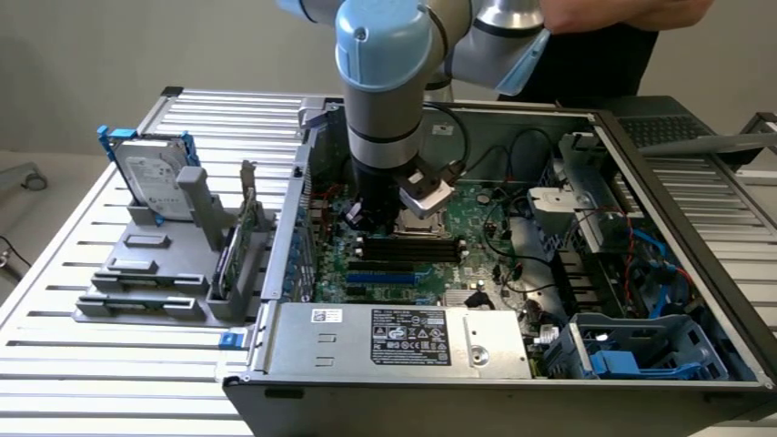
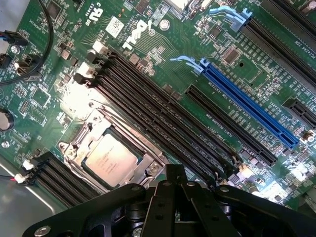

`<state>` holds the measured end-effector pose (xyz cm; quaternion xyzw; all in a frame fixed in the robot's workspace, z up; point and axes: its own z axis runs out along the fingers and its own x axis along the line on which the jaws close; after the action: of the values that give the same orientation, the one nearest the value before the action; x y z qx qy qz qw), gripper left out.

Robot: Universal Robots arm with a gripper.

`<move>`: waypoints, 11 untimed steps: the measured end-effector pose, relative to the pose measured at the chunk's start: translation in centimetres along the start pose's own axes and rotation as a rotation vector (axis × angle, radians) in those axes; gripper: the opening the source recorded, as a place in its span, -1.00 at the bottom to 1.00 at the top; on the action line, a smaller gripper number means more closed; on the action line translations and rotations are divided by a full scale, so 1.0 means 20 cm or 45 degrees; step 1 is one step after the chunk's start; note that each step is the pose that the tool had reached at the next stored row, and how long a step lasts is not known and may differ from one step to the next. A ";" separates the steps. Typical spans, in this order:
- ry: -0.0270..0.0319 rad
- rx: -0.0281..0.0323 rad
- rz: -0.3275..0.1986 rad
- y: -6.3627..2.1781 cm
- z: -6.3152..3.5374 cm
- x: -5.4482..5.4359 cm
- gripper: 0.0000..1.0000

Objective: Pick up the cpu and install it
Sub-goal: 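Install the first cpu locking lever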

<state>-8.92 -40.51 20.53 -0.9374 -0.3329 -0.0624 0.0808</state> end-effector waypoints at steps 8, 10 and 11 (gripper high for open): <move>0.0004 0.0010 -0.002 -0.008 0.016 0.00 -0.79; 0.0004 0.0011 -0.002 -0.009 0.019 0.00 -0.79; 0.0004 0.0011 -0.003 -0.010 0.021 0.00 -0.79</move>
<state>-8.96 -40.24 20.15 -0.9371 -0.3338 -0.0625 0.0812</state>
